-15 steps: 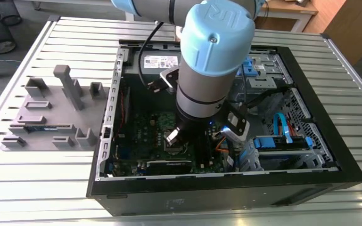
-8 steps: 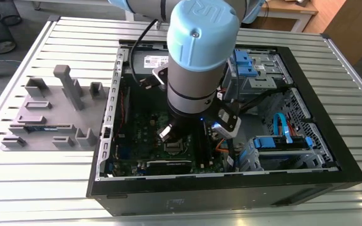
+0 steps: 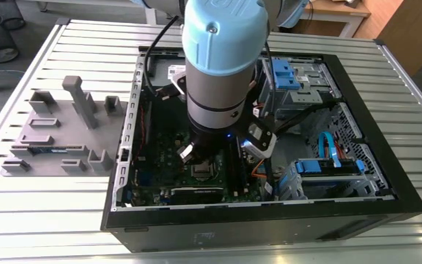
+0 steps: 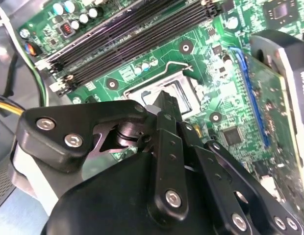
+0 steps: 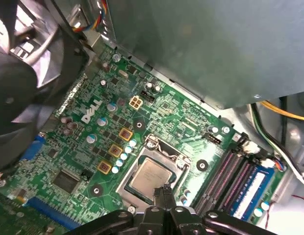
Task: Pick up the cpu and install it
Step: 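Install the first cpu locking lever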
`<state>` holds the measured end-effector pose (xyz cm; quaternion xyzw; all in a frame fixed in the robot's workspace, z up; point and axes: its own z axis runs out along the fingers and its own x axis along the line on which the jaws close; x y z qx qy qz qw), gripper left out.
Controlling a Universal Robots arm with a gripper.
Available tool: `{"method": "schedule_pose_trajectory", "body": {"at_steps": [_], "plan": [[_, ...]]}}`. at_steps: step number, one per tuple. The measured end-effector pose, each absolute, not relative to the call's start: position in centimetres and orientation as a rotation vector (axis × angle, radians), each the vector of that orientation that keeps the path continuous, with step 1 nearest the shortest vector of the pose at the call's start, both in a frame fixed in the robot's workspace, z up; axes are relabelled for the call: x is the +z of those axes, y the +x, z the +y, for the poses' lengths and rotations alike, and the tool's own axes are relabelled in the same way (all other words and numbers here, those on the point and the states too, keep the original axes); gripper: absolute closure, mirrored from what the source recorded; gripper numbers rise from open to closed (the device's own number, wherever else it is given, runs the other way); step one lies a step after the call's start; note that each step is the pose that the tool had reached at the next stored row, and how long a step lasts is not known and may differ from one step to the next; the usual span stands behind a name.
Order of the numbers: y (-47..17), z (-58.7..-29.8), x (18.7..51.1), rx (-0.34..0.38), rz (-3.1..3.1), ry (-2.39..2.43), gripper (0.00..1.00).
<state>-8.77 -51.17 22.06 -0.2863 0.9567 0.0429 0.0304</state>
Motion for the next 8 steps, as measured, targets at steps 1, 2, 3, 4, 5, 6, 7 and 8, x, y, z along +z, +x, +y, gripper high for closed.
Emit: {"method": "schedule_pose_trajectory", "body": {"at_steps": [1,2,3,4,5,6,7,8], "plan": [[-8.78,-51.16,22.18,0.131,2.949,-0.880,0.89],[-8.77,-51.16,22.17,0.130,2.949,-0.879,0.89],[-8.77,-51.16,22.18,0.130,2.949,-0.879,0.89],[-8.77,-51.17,22.18,0.129,2.950,-0.879,0.89],[-8.78,-51.17,22.19,0.128,2.950,-0.879,0.89],[-8.77,-51.17,22.19,0.126,2.950,-0.879,0.89],[-8.78,-51.17,22.19,0.126,2.950,-0.879,0.89],[-8.77,-51.17,22.19,0.126,2.950,-0.879,0.89]]}}
